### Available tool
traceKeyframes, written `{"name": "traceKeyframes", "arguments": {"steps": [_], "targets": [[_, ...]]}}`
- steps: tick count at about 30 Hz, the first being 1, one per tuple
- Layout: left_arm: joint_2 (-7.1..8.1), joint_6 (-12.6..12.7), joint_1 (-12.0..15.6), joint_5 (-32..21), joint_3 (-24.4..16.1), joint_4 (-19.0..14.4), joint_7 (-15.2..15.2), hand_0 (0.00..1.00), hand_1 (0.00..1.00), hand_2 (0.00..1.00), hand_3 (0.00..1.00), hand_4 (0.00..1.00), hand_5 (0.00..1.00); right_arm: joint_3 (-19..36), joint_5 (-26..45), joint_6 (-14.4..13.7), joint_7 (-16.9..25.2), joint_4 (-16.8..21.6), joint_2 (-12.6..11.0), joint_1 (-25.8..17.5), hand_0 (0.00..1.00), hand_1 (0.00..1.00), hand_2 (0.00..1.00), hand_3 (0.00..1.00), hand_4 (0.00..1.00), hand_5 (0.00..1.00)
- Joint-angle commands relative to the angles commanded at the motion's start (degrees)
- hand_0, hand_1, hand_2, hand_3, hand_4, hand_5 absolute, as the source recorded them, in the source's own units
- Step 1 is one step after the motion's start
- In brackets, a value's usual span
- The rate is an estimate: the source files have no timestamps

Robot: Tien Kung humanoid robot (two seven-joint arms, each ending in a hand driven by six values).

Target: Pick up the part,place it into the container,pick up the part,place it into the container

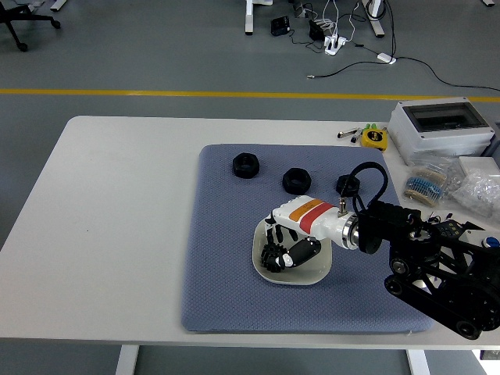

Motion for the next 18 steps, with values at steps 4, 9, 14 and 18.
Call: {"name": "traceKeyframes", "arguments": {"steps": [4, 9, 14, 18], "targets": [[-0.01, 0.1, -0.2, -0.4, 0.3, 0.0, -0.1, 0.708, 0.631, 0.662, 0.581, 0.678, 0.634, 0.2, -0.2, 0.4, 0.1, -0.7, 0.1, 0.1, 0.124, 0.351, 0.486, 0.516, 0.839, 0.391], [-0.01, 0.1, -0.2, -0.8, 0.5, 0.0, -0.3, 0.709, 0.631, 0.661, 0.579, 0.677, 0.633, 1.0, -0.4, 0.9, 0.1, -0.7, -0.2, -0.1, 0.131, 0.363, 0.499, 0.525, 0.854, 0.393], [0.01, 0.1, -0.2, -0.8, 0.5, 0.0, -0.2, 0.709, 0.630, 0.661, 0.579, 0.677, 0.632, 2.5, -0.4, 1.6, 0.5, 0.1, -0.8, -0.3, 0.132, 0.369, 0.507, 0.525, 0.872, 0.401], [-0.05, 0.3, -0.3, -1.2, 1.1, -0.1, -0.3, 0.709, 0.629, 0.662, 0.578, 0.677, 0.631, 6.6, 0.2, 1.3, 1.0, 0.5, -1.0, -1.8, 0.127, 0.361, 0.501, 0.525, 0.880, 0.396]]}}
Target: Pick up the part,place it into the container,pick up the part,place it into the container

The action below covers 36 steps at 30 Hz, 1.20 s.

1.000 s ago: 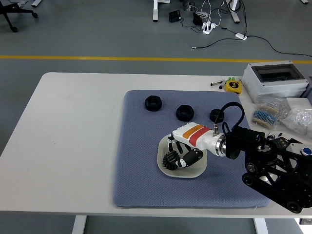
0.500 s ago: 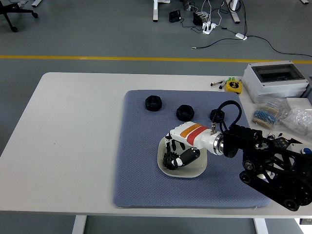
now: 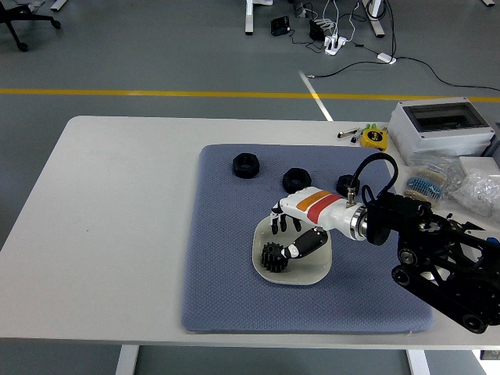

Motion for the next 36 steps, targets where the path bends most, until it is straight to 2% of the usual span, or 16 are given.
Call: {"name": "traceKeyframes", "arguments": {"steps": [4, 6, 8, 10, 11, 13, 16, 18, 21, 24, 28, 29, 32, 34, 35, 36], "targets": [[-0.05, 0.1, 0.0, -0.2, 0.2, 0.0, 0.0, 0.709, 0.629, 0.662, 0.578, 0.677, 0.631, 5.3, 1.1, -1.6, 0.5, 0.1, -0.3, -1.2, 0.127, 0.361, 0.501, 0.525, 0.880, 0.396], [-0.07, 0.1, -0.1, -0.3, 0.3, 0.0, -0.1, 0.709, 0.632, 0.663, 0.579, 0.676, 0.630, 8.0, 2.5, -4.8, 1.1, -0.5, -0.4, -1.8, 0.115, 0.336, 0.481, 0.513, 0.862, 0.413], [-0.11, 0.2, -0.1, -0.4, 0.3, 0.0, -0.1, 0.709, 0.632, 0.663, 0.579, 0.676, 0.630, 10.1, 4.6, -8.5, 2.3, -1.7, -0.6, -2.5, 0.115, 0.336, 0.481, 0.513, 0.862, 0.413], [-0.16, 0.2, -0.1, -0.6, 0.4, 0.0, -0.1, 0.709, 0.632, 0.663, 0.579, 0.676, 0.630, 11.2, 9.4, -13.3, 3.9, -3.4, -0.9, -3.3, 0.115, 0.336, 0.481, 0.513, 0.862, 0.413], [-0.18, 0.2, -0.2, -0.7, 0.5, 0.0, -0.2, 0.709, 0.636, 0.666, 0.579, 0.676, 0.630, 11.6, 11.8, -15.7, 4.7, -4.2, -1.1, -3.7, 0.176, 0.402, 0.505, 0.517, 0.850, 0.416], [-0.22, 0.2, -0.2, -1.1, 0.7, 0.0, -0.2, 0.709, 0.636, 0.666, 0.579, 0.676, 0.630, 13.3, 16.3, -20.1, 6.6, -5.5, -1.9, -5.3, 0.176, 0.402, 0.505, 0.517, 0.850, 0.416], [-0.23, 0.3, -0.3, -1.8, 1.1, 0.0, -0.5, 0.709, 0.636, 0.666, 0.579, 0.676, 0.630, 16.8, 23.7, -27.1, 8.6, -5.5, -3.0, -8.2, 0.176, 0.402, 0.505, 0.517, 0.850, 0.416], [-0.26, 0.3, -0.3, -2.3, 1.3, 0.0, -0.6, 0.709, 0.644, 0.663, 0.579, 0.676, 0.630, 20.0, 28.6, -29.7, 10.0, -4.3, -3.8, -10.8, 0.213, 0.416, 0.511, 0.520, 0.861, 0.427], [-0.37, 0.3, -0.5, -2.5, 1.4, 0.0, -0.7, 0.709, 0.644, 0.663, 0.579, 0.676, 0.630, 24.7, 35.7, -29.8, 11.0, -2.4, -5.2, -15.2, 0.213, 0.416, 0.511, 0.520, 0.861, 0.427], [-0.68, 0.4, -0.6, -3.1, 1.7, 0.1, -0.9, 0.708, 0.650, 0.667, 0.579, 0.676, 0.630, 28.0, 43.6, -26.4, 12.0, -1.1, -7.2, -20.0, 0.239, 0.434, 0.554, 0.536, 0.905, 0.475], [-1.06, 0.6, -0.5, -4.4, 2.5, 0.2, -1.3, 0.708, 0.650, 0.667, 0.579, 0.676, 0.630, 30.2, 52.1, -24.7, 12.9, 0.9, -9.6, -24.3, 0.239, 0.434, 0.554, 0.536, 0.905, 0.475], [-1.14, 0.6, -0.5, -4.6, 2.5, 0.2, -1.3, 0.708, 0.648, 0.669, 0.579, 0.676, 0.631, 30.8, 54.7, -24.1, 13.1, 1.6, -10.1, -25.5, 0.353, 0.548, 0.687, 0.626, 0.998, 0.682], [-1.41, 0.6, -0.4, -4.8, 2.6, 0.3, -1.4, 0.708, 0.648, 0.669, 0.579, 0.676, 0.631, 33.6, 62.2, -21.5, 13.8, 4.3, -10.9, -30.0, 0.353, 0.548, 0.687, 0.626, 0.998, 0.682], [-1.58, 0.6, -0.3, -4.5, 2.5, 0.2, -1.4, 0.708, 0.648, 0.669, 0.579, 0.676, 0.631, 36.1, 65.7, -19.5, 14.8, 6.0, -10.1, -33.1, 0.353, 0.548, 0.687, 0.626, 0.998, 0.682], [-1.63, 0.6, -0.3, -4.4, 2.4, 0.2, -1.4, 0.708, 0.646, 0.670, 0.578, 0.675, 0.630, 37.0, 66.2, -18.9, 15.1, 6.5, -9.6, -34.1, 0.626, 0.702, 0.780, 0.788, 0.998, 0.778], [-1.68, 0.6, -0.3, -4.4, 2.5, 0.2, -1.4, 0.708, 0.646, 0.670, 0.578, 0.675, 0.630, 37.8, 66.4, -18.4, 15.4, 7.0, -9.2, -35.0, 0.626, 0.702, 0.780, 0.788, 0.998, 0.778]]}}
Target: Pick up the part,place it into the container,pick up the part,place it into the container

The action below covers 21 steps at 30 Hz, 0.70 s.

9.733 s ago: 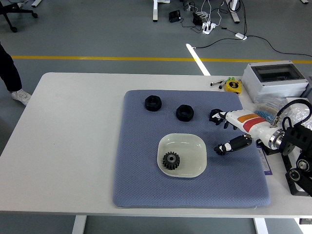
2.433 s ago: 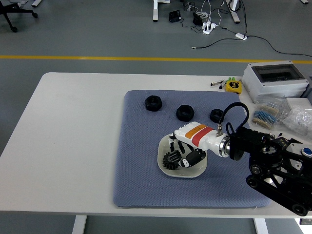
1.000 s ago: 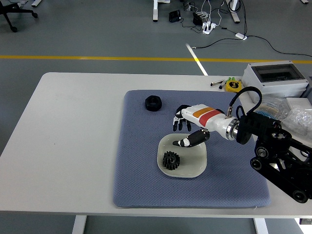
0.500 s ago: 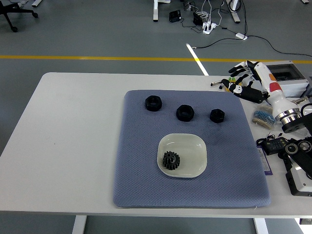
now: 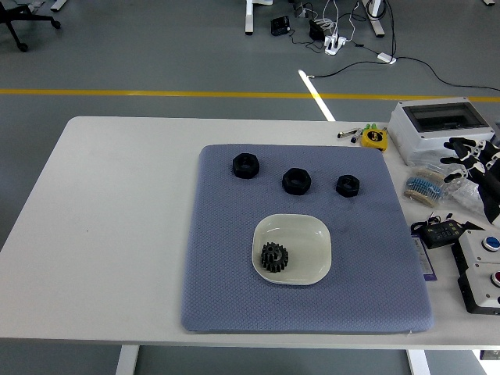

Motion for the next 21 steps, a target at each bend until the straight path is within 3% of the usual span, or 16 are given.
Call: {"name": "traceKeyframes", "arguments": {"steps": [4, 5, 10, 21], "targets": [[-0.19, -0.1, -0.1, 0.4, 0.0, -0.1, 0.0, 0.708, 0.646, 0.670, 0.578, 0.675, 0.630, 4.4, -2.0, 1.4, 1.1, 1.9, 3.7, -3.9, 0.626, 0.702, 0.780, 0.788, 0.998, 0.778], [-0.23, -0.1, -0.1, 0.5, 0.0, -0.1, 0.0, 0.707, 0.648, 0.669, 0.578, 0.675, 0.630, 5.4, -2.9, 1.8, 1.3, 2.2, 4.9, -4.6, 0.705, 0.741, 0.805, 0.807, 0.998, 0.849], [-0.36, -0.2, -0.3, 1.2, -0.3, -0.2, 0.1, 0.707, 0.648, 0.669, 0.578, 0.675, 0.630, 8.6, -5.9, 2.0, 2.2, 2.5, 9.7, -6.6, 0.705, 0.741, 0.805, 0.807, 0.998, 0.849], [-0.20, -0.9, -0.8, 3.9, -0.8, -0.6, 0.5, 0.705, 0.647, 0.670, 0.579, 0.675, 0.632, 10.7, -9.5, 0.2, 1.5, 3.1, 10.3, -7.3, 0.752, 0.760, 0.809, 0.811, 0.998, 0.894]]}}
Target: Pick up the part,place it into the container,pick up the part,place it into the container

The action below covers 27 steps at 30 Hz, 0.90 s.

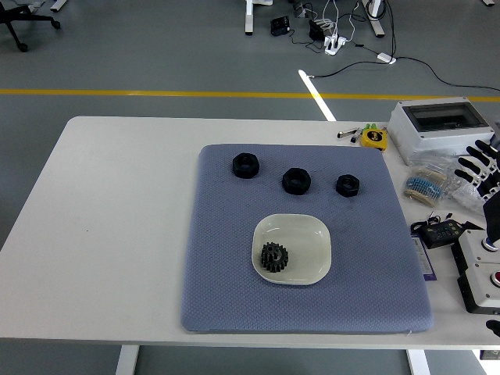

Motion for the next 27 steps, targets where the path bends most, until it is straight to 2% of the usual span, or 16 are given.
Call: {"name": "traceKeyframes", "arguments": {"steps": [8, 16, 27], "targets": [[-0.59, 0.5, 0.2, 0.9, -0.8, 0.4, 0.0, 0.703, 0.655, 0.673, 0.578, 0.674, 0.632, -0.2, -1.5, 0.1, -0.6, 0.3, 0.5, -1.1, 0.764, 0.765, 0.811, 0.816, 0.998, 0.900], [-0.19, -0.1, 0.5, 3.6, -1.7, 0.1, 0.4, 0.702, 0.655, 0.674, 0.578, 0.674, 0.632, -0.2, -1.0, 0.3, -0.6, 1.4, 0.4, -2.2, 0.764, 0.765, 0.810, 0.816, 0.998, 0.900], [0.09, -0.6, 0.5, 6.0, -2.5, -0.2, 0.8, 0.701, 0.657, 0.675, 0.579, 0.674, 0.633, -0.7, 0.2, 0.3, -0.6, 2.1, 1.0, -1.4, 0.756, 0.761, 0.805, 0.807, 0.998, 0.900]]}}
